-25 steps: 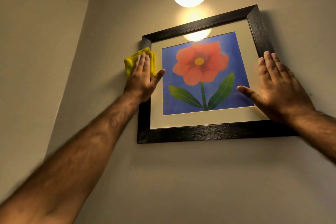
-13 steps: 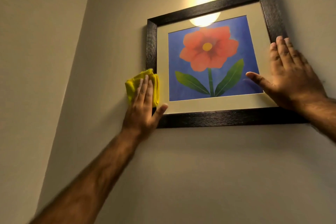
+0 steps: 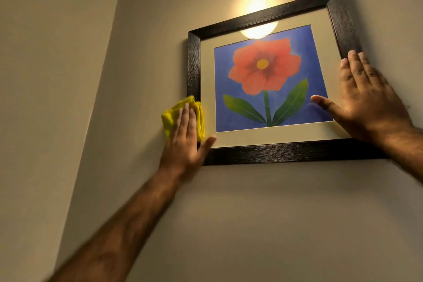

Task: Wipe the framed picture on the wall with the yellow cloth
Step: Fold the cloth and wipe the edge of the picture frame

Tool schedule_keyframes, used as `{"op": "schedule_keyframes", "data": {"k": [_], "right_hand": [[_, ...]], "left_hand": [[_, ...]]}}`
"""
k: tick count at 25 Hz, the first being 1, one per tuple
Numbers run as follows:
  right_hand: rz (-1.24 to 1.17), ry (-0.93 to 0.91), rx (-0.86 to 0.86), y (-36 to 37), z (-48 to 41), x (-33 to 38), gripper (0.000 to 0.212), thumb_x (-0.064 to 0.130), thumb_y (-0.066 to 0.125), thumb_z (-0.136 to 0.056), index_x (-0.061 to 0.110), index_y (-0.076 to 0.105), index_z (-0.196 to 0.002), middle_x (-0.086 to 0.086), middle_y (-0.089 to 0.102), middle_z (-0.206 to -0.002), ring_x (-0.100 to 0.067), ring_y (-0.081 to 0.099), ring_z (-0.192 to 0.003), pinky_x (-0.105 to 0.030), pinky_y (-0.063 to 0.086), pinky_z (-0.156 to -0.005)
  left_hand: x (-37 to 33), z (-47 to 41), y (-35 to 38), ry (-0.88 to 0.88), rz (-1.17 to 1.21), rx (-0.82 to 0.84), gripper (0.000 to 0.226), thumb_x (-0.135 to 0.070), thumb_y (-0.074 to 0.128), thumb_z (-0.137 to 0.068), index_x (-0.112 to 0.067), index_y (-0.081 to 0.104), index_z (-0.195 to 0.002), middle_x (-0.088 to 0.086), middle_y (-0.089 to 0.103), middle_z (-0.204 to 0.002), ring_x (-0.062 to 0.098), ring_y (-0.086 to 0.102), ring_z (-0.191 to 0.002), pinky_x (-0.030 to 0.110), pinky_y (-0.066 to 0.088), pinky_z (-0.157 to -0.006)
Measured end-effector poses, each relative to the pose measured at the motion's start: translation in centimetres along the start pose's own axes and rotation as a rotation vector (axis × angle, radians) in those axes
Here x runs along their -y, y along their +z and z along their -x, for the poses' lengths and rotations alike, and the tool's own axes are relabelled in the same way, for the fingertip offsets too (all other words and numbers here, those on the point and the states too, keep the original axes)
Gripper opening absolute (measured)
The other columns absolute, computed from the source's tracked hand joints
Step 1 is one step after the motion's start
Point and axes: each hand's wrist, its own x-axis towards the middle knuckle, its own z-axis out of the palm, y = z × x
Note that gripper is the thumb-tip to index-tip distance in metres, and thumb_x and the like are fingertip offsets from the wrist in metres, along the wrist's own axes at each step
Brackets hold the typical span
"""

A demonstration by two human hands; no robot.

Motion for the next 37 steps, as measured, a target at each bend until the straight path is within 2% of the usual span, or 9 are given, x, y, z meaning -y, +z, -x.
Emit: {"op": "schedule_keyframes", "data": {"k": [5, 8, 20, 23, 26, 28, 30, 34, 37], "right_hand": [[0.010, 0.004, -0.018, 0.0, 0.1, -0.1, 0.112, 0.085, 0.017, -0.086, 0.003, 0.008, -0.163, -0.013, 0.002, -0.173, -0.025, 0.004, -0.161, -0.043, 0.010, -0.129], [0.020, -0.005, -0.028, 0.1, 0.0, -0.1, 0.113, 0.085, 0.017, -0.086, 0.002, 0.009, -0.162, -0.014, 0.004, -0.173, -0.027, 0.005, -0.161, -0.044, 0.011, -0.129], [0.009, -0.005, -0.031, 0.2, 0.1, -0.1, 0.111, 0.084, 0.020, -0.088, 0.002, 0.011, -0.162, -0.015, 0.006, -0.173, -0.028, 0.008, -0.160, -0.045, 0.012, -0.128], [-0.006, -0.008, -0.041, 0.1, 0.0, 0.0, 0.112, 0.085, 0.020, -0.087, 0.001, 0.012, -0.161, -0.017, 0.008, -0.172, -0.030, 0.009, -0.160, -0.045, 0.013, -0.127], [-0.003, -0.004, -0.038, 0.1, 0.1, -0.1, 0.112, 0.084, 0.020, -0.087, 0.000, 0.013, -0.161, -0.017, 0.008, -0.172, -0.030, 0.009, -0.160, -0.046, 0.013, -0.128], [-0.002, -0.009, -0.034, 0.1, 0.1, -0.1, 0.112, 0.084, 0.020, -0.088, 0.001, 0.012, -0.161, -0.017, 0.008, -0.172, -0.029, 0.009, -0.160, -0.045, 0.013, -0.129], [-0.007, -0.008, -0.037, 0.1, 0.0, -0.1, 0.111, 0.084, 0.020, -0.088, 0.001, 0.012, -0.161, -0.017, 0.008, -0.172, -0.029, 0.009, -0.160, -0.046, 0.014, -0.129], [-0.003, -0.006, -0.042, 0.1, 0.1, -0.1, 0.111, 0.083, 0.020, -0.088, 0.000, 0.012, -0.161, -0.017, 0.008, -0.172, -0.030, 0.009, -0.160, -0.046, 0.013, -0.129], [-0.006, -0.009, -0.045, 0.1, 0.2, 0.0, 0.110, 0.083, 0.021, -0.089, 0.000, 0.013, -0.161, -0.017, 0.008, -0.172, -0.030, 0.009, -0.160, -0.046, 0.014, -0.129]], "left_hand": [[0.1, -15.1, -3.1, -0.078, -0.021, 0.025, 0.102, -0.079, 0.017, -0.090, -0.010, -0.005, -0.162, 0.007, -0.009, -0.173, 0.023, -0.006, -0.161, 0.045, 0.001, -0.131], [0.6, -18.5, -3.7, -0.081, -0.039, 0.058, 0.097, -0.075, 0.022, -0.094, -0.011, -0.006, -0.162, 0.006, -0.010, -0.174, 0.023, -0.007, -0.161, 0.048, 0.002, -0.131], [-0.4, 0.4, -0.2, -0.012, 0.002, 0.019, 0.096, -0.077, 0.009, -0.091, -0.015, -0.001, -0.163, 0.002, -0.008, -0.174, 0.019, -0.006, -0.161, 0.037, 0.004, -0.130], [-0.9, 0.3, -1.8, -0.053, 0.091, -0.038, 0.072, -0.055, 0.029, -0.103, -0.011, 0.027, -0.160, 0.007, 0.021, -0.171, 0.022, 0.018, -0.159, 0.036, 0.018, -0.129], [-0.1, -2.2, -4.6, -0.041, 0.109, -0.160, 0.038, -0.022, 0.056, -0.102, -0.010, 0.064, -0.137, 0.009, 0.062, -0.145, 0.028, 0.059, -0.134, 0.036, 0.045, -0.115], [0.5, -3.7, -5.9, -0.065, 0.105, -0.109, 0.032, -0.010, 0.068, -0.093, -0.014, 0.074, -0.124, 0.010, 0.071, -0.132, 0.028, 0.067, -0.122, 0.038, 0.053, -0.107], [0.6, -4.9, -6.7, -0.139, 0.109, -0.091, 0.032, -0.015, 0.079, -0.085, -0.020, 0.076, -0.117, 0.009, 0.072, -0.130, 0.029, 0.064, -0.122, 0.040, 0.054, -0.101], [2.8, -5.9, -7.0, -0.467, 0.120, 0.006, 0.078, -0.050, 0.084, -0.074, -0.016, 0.057, -0.138, 0.013, 0.063, -0.137, 0.032, 0.059, -0.126, 0.041, 0.050, -0.100], [4.3, -5.2, -5.8, -0.572, 0.305, 0.041, 0.067, -0.061, 0.080, -0.072, -0.009, 0.071, -0.114, 0.015, 0.075, -0.112, 0.034, 0.070, -0.107, 0.044, 0.060, -0.091]]}}
